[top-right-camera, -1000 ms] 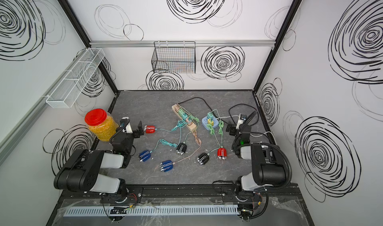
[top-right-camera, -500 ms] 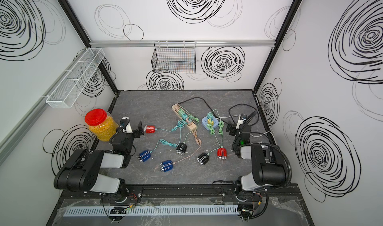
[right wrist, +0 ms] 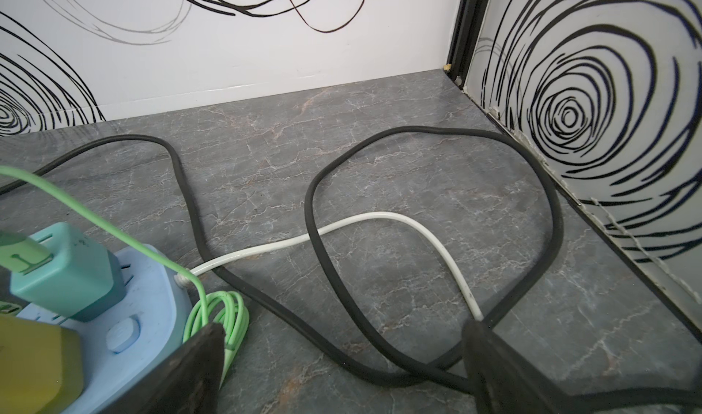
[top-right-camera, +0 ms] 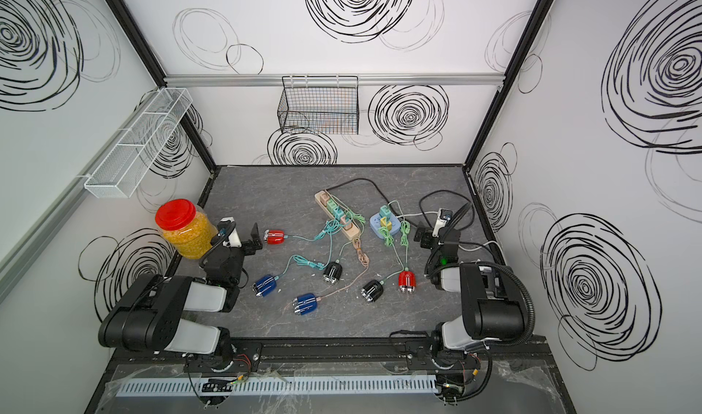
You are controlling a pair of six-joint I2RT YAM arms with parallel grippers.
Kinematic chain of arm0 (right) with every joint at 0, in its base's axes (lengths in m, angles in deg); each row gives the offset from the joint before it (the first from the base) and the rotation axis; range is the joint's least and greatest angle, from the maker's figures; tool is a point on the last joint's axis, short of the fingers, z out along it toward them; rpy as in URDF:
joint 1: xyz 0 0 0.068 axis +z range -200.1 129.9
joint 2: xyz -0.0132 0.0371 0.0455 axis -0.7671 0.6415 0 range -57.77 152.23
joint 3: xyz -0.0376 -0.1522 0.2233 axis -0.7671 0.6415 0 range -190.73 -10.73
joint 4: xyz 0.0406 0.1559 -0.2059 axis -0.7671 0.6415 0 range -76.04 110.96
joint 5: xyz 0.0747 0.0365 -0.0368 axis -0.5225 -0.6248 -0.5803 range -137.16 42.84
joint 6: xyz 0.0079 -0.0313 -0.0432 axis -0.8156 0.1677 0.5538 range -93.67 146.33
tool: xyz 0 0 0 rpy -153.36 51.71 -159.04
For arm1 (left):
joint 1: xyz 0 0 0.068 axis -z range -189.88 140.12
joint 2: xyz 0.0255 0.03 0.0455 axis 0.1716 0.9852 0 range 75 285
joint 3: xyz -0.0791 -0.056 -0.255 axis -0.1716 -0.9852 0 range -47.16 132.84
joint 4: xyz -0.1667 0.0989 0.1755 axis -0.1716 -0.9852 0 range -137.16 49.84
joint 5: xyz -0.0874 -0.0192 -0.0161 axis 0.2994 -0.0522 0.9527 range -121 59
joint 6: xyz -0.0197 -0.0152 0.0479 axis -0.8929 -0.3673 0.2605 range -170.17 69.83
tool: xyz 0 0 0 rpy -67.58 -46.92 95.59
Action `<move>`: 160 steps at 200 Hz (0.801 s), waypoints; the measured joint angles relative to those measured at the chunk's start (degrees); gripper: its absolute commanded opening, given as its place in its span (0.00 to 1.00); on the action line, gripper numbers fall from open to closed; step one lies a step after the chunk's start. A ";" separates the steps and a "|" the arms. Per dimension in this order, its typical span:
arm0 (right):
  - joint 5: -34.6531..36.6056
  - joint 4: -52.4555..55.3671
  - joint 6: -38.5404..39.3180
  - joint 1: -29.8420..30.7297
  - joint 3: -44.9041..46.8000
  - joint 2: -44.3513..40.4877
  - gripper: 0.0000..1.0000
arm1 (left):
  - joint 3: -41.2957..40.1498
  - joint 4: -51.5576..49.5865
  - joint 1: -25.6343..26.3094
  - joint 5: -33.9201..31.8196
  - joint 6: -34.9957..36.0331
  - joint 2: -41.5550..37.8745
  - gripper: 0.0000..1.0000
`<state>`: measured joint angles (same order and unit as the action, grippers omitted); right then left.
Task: Unplug the electric shaver
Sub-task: Move the electric shaver to the center of the board.
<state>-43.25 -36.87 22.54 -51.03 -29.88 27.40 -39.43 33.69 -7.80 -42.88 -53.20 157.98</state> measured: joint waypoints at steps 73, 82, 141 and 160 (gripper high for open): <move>7.72 23.43 -6.45 -0.52 -15.89 -5.01 1.00 | -2.89 -7.89 11.91 -20.59 -1.14 -27.56 0.99; 10.16 28.70 -9.31 -0.70 -21.70 -4.72 1.00 | -2.56 -10.21 13.18 -22.60 -2.08 -29.66 0.99; 15.98 57.11 -23.87 0.90 -39.45 -3.04 1.00 | 6.54 -33.57 24.72 -32.20 -8.04 -39.93 0.99; 15.63 61.26 -23.02 5.99 -36.87 -6.60 1.00 | 9.40 -40.85 28.89 -33.09 -9.01 -42.51 0.99</move>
<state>-27.63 24.40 -0.48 -45.04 -66.76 20.80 -30.03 -7.16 21.10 -75.97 -62.21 115.46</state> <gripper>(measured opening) 0.997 0.992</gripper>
